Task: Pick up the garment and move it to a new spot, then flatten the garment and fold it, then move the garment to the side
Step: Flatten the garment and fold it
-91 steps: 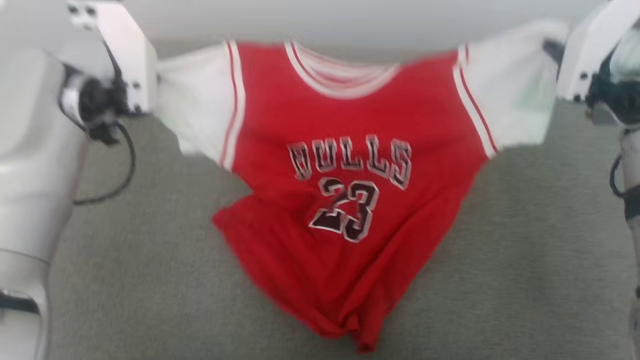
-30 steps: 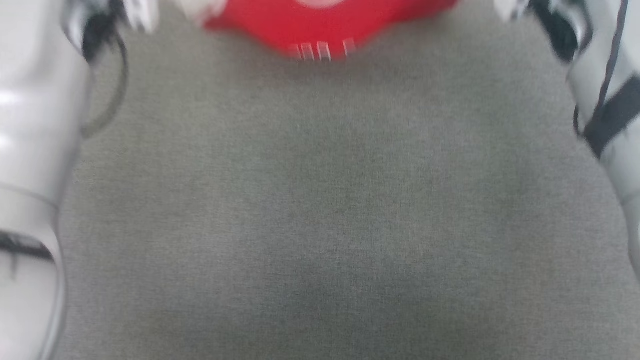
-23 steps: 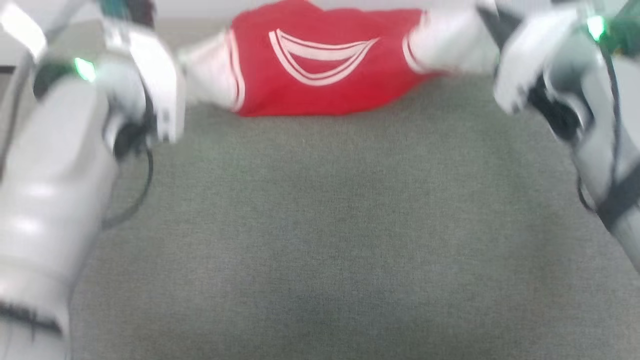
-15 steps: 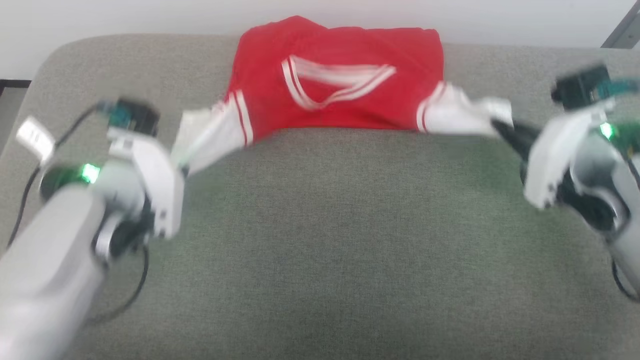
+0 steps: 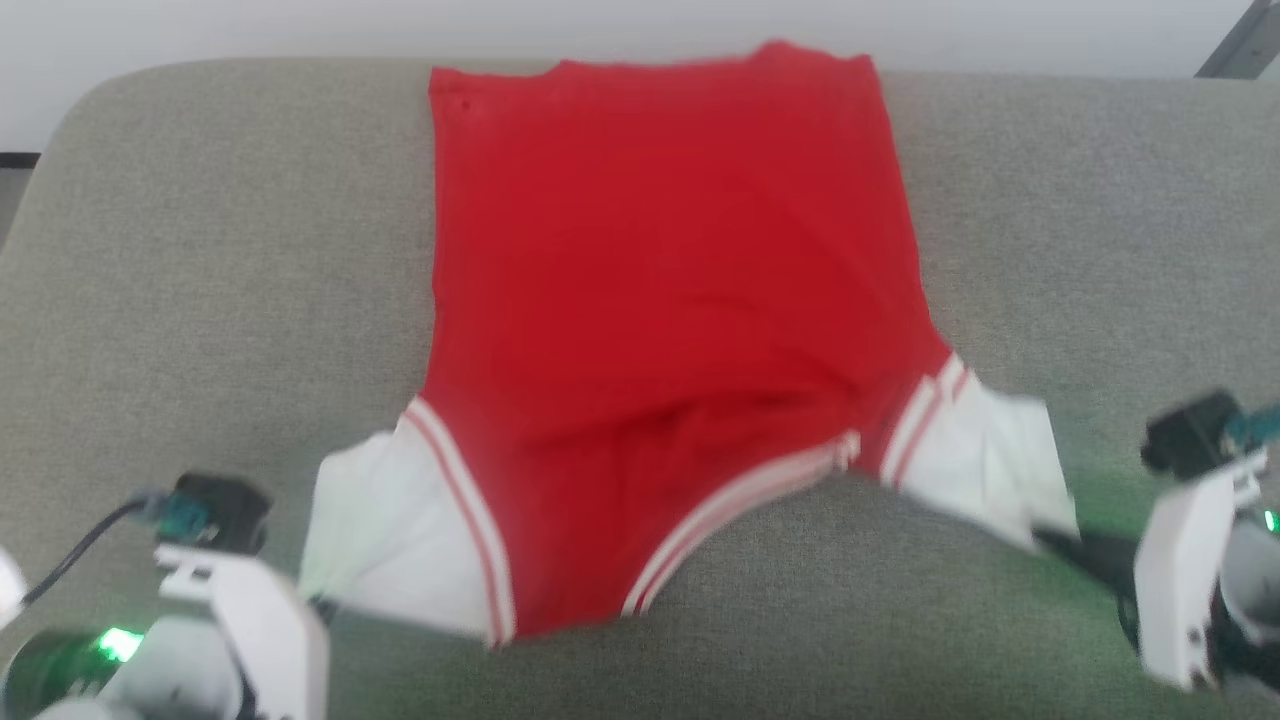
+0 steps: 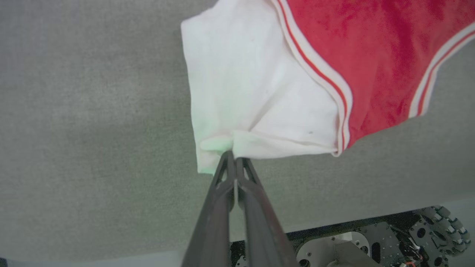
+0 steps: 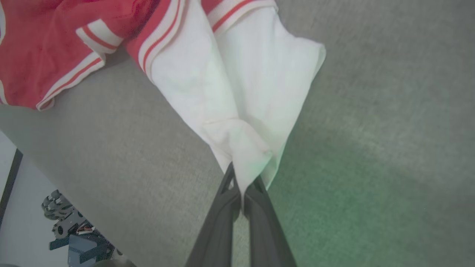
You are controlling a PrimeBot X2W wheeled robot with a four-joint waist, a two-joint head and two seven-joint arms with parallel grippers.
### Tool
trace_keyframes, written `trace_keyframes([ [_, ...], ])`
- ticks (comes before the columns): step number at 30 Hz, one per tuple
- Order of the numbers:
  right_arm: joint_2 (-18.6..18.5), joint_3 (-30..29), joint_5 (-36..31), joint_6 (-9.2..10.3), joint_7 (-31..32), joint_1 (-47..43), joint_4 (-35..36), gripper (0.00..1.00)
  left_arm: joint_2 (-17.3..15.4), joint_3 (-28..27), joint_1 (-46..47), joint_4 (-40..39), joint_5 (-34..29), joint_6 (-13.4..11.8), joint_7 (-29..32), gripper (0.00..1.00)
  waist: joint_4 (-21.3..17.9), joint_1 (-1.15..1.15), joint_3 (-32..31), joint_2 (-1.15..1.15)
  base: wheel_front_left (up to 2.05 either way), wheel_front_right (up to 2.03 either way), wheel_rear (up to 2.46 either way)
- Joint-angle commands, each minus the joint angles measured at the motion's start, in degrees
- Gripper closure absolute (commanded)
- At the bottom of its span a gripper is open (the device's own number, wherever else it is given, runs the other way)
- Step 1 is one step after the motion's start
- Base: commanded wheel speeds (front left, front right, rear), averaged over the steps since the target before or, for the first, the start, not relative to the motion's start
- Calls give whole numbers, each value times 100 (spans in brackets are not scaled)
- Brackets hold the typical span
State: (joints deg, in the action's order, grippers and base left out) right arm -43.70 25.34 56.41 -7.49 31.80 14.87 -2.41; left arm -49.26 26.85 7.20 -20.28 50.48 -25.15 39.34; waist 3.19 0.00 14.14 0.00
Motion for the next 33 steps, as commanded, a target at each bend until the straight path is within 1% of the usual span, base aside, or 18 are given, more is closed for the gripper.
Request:
trace_keyframes([
  [1, -102, -94, 84, 1, 196, -291, 218, 100, -133, -83, -246, -127, 70, -179, 36, 100, -7, 0, 30, 0, 0, 0, 0],
  [4, -289, -385, 232, 1, 558, -853, 676, 100, -327, -218, -623, -418, 58, -467, -24, 100, -14, 0, 96, 0, 0, 0, 0],
  [7, -266, -777, 227, 2, 750, -1318, 909, 100, -426, -332, -825, -520, 22, -598, -127, 100, -17, 0, 168, 0, 0, 0, 0],
  [9, -162, -970, 58, 1, 830, -1498, 1024, 100, -459, -358, -845, -475, -62, -592, -210, 100, -23, 0, 209, 0, 0, 0, 0],
  [12, 105, -1203, -295, 1, 914, -1598, 1014, 100, -383, -330, -700, -350, -164, -480, -383, 100, -50, 0, 256, 0, 0, 0, 0],
  [14, 362, -1214, -572, 1, 962, -1537, 929, 100, -306, -255, -612, -223, -227, -407, -442, 100, -69, 0, 271, 0, 0, 0, 0],
  [18, 782, -1185, -1179, 7, 1053, -1331, 633, 100, -77, -74, -355, -83, -287, -168, -524, 100, -94, 0, 304, 0, 0, 0, 0],
  [19, 884, -1202, -1310, 7, 1088, -1296, 555, 72, -17, -34, -282, -44, -320, -121, -537, 100, -90, 0, 312, 0, 0, 0, 0],
  [20, 987, -1233, -1413, 8, 1126, -1259, 521, 16, 40, 13, -217, -5, -348, -86, -551, 100, -83, 0, 320, 0, 0, 0, 0],
  [21, 1080, -1278, -1475, 8, 1181, -1240, 511, 0, 78, 61, -170, 25, -366, -63, -545, 100, -76, 0, 328, 0, 0, 0, 0],
  [23, 1134, -1312, -1540, 8, 1235, -1235, 569, 0, 130, 103, -103, 50, -365, -23, -548, 100, -64, 0, 346, 0, 0, 0, 0],
  [25, 1283, -1578, -1575, 12, 1279, -1208, 747, 0, 223, 153, 24, 65, -399, 32, -584, 100, -46, 0, 395, 0, 0, 0, 0],
  [27, 1333, -1838, -1646, 11, 1347, -1187, 1072, 0, 281, 196, 99, 84, -438, 61, -614, 100, -20, 0, 461, 0, 0, 0, 0],
  [30, 1547, -2302, -1826, 1, 1386, -999, 1574, 0, 395, 245, 253, 74, -497, 112, -659, 100, 19, 0, 589, 0, 0, 0, 0],
  [33, 1856, -2712, -2030, 2, 1340, -561, 1824, 0, 487, 310, 385, 81, -566, 159, -692, 100, 87, 0, 752, 0, 0, 0, 0],
])
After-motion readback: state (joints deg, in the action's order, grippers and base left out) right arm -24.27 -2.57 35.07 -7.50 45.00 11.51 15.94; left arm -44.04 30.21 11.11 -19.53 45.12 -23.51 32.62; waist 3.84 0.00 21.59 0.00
